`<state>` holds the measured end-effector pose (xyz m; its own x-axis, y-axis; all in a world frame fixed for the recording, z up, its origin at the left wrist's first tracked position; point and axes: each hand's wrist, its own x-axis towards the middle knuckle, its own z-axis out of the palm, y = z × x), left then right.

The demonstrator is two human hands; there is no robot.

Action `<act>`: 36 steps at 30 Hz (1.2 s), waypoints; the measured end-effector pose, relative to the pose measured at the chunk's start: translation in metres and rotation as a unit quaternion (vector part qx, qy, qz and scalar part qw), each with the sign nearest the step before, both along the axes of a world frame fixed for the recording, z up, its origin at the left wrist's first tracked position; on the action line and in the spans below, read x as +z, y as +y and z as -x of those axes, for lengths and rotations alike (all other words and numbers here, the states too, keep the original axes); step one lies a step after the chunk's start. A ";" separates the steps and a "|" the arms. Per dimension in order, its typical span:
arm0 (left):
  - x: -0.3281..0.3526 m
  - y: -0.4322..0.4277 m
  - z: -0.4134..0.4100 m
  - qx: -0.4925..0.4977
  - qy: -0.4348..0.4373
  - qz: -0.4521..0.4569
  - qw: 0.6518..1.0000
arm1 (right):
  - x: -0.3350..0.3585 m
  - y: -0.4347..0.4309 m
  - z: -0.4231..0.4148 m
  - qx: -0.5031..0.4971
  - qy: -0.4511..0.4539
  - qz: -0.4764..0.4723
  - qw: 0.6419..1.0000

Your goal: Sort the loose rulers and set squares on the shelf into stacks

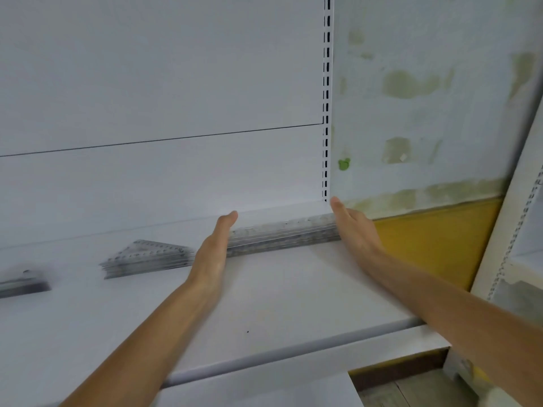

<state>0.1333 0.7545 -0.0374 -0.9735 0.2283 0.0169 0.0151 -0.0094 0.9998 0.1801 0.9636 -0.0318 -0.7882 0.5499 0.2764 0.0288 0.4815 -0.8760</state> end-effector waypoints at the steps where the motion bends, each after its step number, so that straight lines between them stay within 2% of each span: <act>1: 0.000 0.000 0.000 -0.006 -0.003 -0.009 1.000 | -0.001 0.001 0.000 0.004 0.000 0.000 1.000; 9: 0.002 -0.001 -0.009 -0.014 0.013 -0.016 1.000 | 0.000 0.004 0.000 0.007 0.019 0.031 0.999; 14: 0.007 -0.003 -0.007 -0.001 0.005 -0.003 1.000 | -0.005 -0.001 0.004 0.015 -0.028 -0.068 0.997; 16: 0.003 -0.006 -0.003 0.003 0.008 0.051 0.999 | -0.007 -0.002 0.005 0.018 -0.046 -0.090 0.995; 20: 0.003 -0.008 -0.004 0.058 0.055 0.193 0.978 | -0.005 -0.004 0.002 0.028 -0.049 -0.065 0.996; 23: -0.002 -0.011 -0.002 0.072 0.106 0.251 0.960 | -0.008 -0.002 0.001 0.031 -0.034 -0.107 0.993; 26: -0.002 -0.013 -0.006 0.083 0.238 0.299 0.920 | 0.003 0.005 0.003 0.055 -0.009 -0.217 0.975; 28: 0.002 -0.012 -0.003 0.087 0.346 0.352 0.865 | 0.019 0.014 0.008 0.101 -0.054 -0.292 0.950; 30: 0.010 -0.012 0.007 0.046 0.402 0.426 0.809 | 0.035 0.023 0.014 0.164 -0.128 -0.351 0.913; 33: 0.029 -0.012 0.023 -0.063 0.367 0.544 0.752 | 0.051 0.029 0.025 0.207 -0.247 -0.427 0.844; 36: 0.046 -0.012 0.036 -0.123 0.281 0.598 0.741 | 0.058 0.031 0.035 0.221 -0.319 -0.433 0.814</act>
